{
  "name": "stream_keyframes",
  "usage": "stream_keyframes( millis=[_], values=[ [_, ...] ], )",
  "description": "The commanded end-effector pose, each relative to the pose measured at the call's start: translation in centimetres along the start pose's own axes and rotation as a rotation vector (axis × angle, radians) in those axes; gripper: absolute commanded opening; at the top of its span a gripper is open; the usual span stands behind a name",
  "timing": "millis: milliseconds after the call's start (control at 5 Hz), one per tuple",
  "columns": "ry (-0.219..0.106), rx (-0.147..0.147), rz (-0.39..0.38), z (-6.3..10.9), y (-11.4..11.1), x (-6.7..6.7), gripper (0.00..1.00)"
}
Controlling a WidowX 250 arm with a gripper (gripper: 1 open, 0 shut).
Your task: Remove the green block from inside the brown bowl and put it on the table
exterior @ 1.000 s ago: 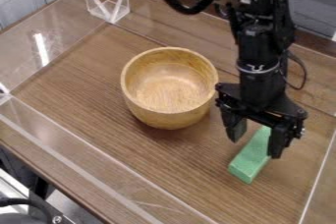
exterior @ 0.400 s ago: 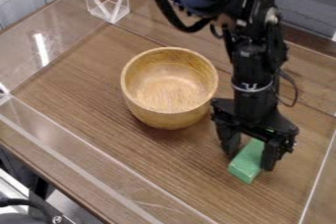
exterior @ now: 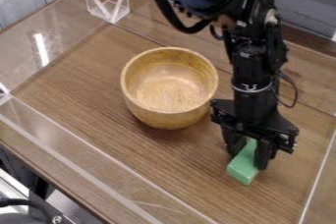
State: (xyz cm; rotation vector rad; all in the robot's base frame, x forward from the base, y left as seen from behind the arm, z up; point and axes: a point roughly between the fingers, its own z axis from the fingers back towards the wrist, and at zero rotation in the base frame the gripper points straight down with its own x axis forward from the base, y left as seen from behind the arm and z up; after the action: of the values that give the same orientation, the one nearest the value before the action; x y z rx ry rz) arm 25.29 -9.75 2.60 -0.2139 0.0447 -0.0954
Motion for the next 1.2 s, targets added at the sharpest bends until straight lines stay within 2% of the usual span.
stream_keyframes(
  millis=[0,400,1000],
  values=[
    [-0.049,-0.008,-0.009,2.3,-0.5,0.9,0.00],
    [-0.039,-0.007,-0.001,4.2,-0.7,1.1,0.00],
    [-0.047,-0.013,0.010,5.7,-0.9,1.6,0.00]
  ],
)
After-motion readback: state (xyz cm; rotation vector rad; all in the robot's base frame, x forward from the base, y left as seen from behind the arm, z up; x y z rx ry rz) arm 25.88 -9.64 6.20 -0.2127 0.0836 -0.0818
